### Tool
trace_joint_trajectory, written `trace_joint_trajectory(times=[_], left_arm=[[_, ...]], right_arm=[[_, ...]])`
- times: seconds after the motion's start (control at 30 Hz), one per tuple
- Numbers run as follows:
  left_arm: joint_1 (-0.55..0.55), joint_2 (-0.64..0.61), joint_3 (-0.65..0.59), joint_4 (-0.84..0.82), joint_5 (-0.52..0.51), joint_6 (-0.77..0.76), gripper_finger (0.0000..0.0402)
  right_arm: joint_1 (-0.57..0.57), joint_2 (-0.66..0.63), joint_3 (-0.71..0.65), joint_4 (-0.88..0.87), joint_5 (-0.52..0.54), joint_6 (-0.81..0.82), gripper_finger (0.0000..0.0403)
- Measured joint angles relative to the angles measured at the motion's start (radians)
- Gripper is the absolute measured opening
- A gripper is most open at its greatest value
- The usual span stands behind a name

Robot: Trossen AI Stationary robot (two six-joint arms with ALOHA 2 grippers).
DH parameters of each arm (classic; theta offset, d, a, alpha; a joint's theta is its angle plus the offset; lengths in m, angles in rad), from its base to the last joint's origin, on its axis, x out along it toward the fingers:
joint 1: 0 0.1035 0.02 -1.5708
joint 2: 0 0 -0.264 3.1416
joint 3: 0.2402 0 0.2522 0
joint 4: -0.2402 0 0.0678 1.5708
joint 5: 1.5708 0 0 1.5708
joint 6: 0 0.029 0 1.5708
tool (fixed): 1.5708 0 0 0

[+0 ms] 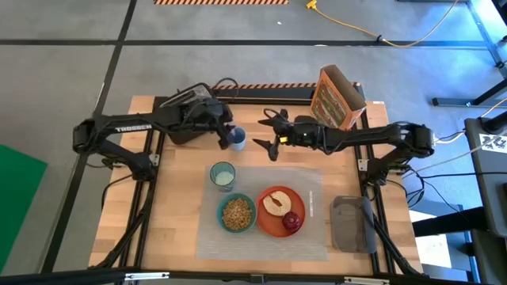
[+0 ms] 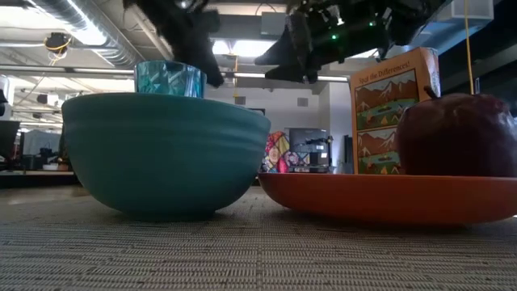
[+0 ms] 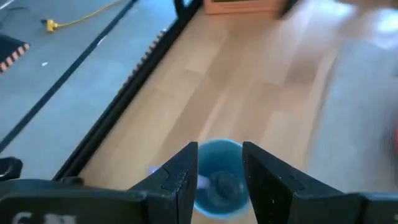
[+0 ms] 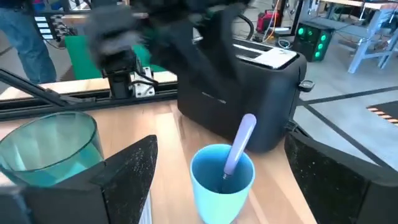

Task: Arrange a breakfast setting
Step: Put the purple spoon on the top right of the table mat

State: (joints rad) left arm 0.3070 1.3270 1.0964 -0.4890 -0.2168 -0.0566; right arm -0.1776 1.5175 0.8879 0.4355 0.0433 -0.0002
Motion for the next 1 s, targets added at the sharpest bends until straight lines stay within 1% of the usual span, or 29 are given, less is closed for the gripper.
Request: trace_joint_trajectory(times=[0.07, 0.17, 0.27, 0.33, 0.47, 0.6, 0.67, 1.0], left_arm=[[0.047, 0.000, -0.039, 0.063, 0.000, 0.000, 0.0121], [0.107, 0.000, -0.064, 0.082, -0.010, 0.003, 0.0121], [0.135, 0.000, -0.084, 0.097, -0.002, 0.007, 0.0121], [0.140, 0.000, -0.105, 0.121, 0.006, 0.008, 0.0121], [0.140, 0.000, -0.148, 0.164, 0.054, 0.008, 0.0121], [0.140, 0.000, -0.198, 0.210, 0.059, 0.008, 0.0121], [0.141, 0.000, -0.209, 0.221, 0.059, 0.008, 0.0121], [0.144, 0.000, -0.268, 0.298, 0.055, -0.020, 0.0121]], right_arm=[[0.000, 0.001, 0.002, -0.020, 0.014, 0.001, 0.0339], [0.001, 0.004, 0.002, -0.034, 0.038, 0.022, 0.0339], [0.000, 0.053, 0.003, 0.033, 0.044, 0.045, 0.0339], [0.000, 0.093, 0.000, 0.049, 0.044, 0.048, 0.0339], [0.000, 0.147, 0.000, 0.124, 0.045, 0.048, 0.0339], [0.000, 0.183, 0.000, 0.241, 0.052, 0.048, 0.0339], [0.000, 0.187, 0.000, 0.271, 0.051, 0.048, 0.0339], [0.000, 0.189, 0.001, 0.263, 0.051, 0.048, 0.0339]])
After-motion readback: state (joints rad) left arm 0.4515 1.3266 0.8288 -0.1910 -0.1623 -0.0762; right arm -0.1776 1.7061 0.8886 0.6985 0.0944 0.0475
